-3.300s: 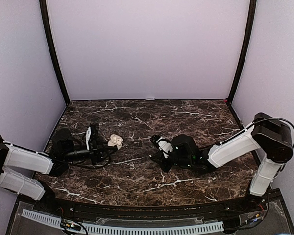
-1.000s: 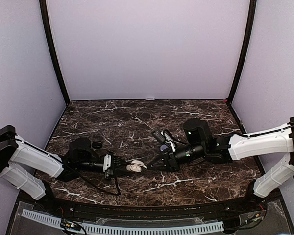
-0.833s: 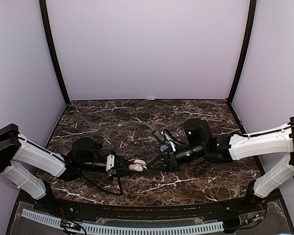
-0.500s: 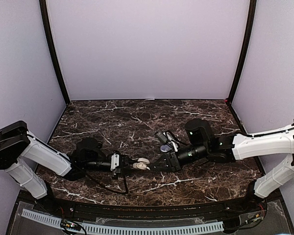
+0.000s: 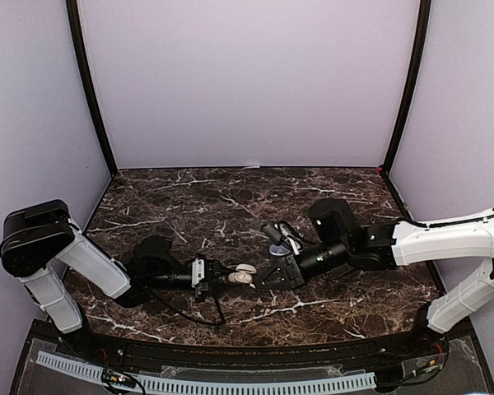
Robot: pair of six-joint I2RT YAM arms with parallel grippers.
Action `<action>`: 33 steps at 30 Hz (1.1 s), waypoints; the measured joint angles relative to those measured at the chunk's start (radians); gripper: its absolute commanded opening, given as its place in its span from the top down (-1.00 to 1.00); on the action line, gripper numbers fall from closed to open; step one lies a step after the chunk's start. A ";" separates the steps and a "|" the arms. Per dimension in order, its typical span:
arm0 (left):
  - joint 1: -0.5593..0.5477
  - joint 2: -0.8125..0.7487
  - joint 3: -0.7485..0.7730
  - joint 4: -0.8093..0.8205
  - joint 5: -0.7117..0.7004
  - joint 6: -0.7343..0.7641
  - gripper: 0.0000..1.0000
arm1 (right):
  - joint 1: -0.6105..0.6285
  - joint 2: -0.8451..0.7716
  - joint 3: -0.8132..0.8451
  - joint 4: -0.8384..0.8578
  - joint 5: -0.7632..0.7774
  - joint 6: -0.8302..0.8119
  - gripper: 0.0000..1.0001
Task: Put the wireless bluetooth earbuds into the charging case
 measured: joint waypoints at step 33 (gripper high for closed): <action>-0.048 0.134 0.068 0.131 -0.032 0.058 1.00 | -0.033 0.090 0.069 -0.024 -0.060 0.071 1.00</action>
